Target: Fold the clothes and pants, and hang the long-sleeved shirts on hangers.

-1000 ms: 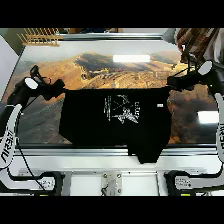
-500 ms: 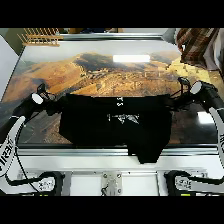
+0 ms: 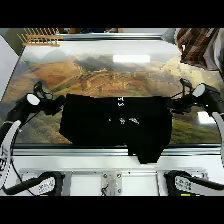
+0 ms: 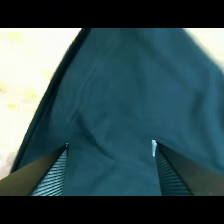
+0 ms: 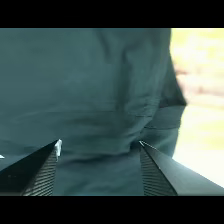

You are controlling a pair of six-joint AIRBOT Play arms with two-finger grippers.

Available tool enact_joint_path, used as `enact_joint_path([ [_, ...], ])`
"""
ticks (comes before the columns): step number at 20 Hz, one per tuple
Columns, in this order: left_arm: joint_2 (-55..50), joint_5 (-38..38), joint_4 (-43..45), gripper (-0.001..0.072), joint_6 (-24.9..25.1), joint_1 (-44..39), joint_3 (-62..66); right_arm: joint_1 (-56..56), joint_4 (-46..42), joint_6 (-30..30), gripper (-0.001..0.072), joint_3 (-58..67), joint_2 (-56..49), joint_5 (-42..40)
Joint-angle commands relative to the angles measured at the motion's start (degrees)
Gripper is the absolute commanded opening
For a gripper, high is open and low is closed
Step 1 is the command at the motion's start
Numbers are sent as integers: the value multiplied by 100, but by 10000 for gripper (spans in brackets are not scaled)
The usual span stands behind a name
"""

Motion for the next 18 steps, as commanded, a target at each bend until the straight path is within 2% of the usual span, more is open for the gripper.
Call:
enact_joint_path([
  [1,1078,-669,459,553,-17,413,-348,-201,37,-39,529,66,1021,160],
  [4,1768,-826,492,553,-299,789,-1499,-232,42,-37,529,63,1843,195],
  [9,2057,-267,-382,553,-319,870,-2999,-232,68,-31,529,63,2273,216],
  [13,2057,168,-533,553,-352,525,-3305,-232,68,-11,529,63,2271,245],
  [18,1541,616,-533,552,-715,-223,-3285,-232,66,-11,529,63,2277,306],
])
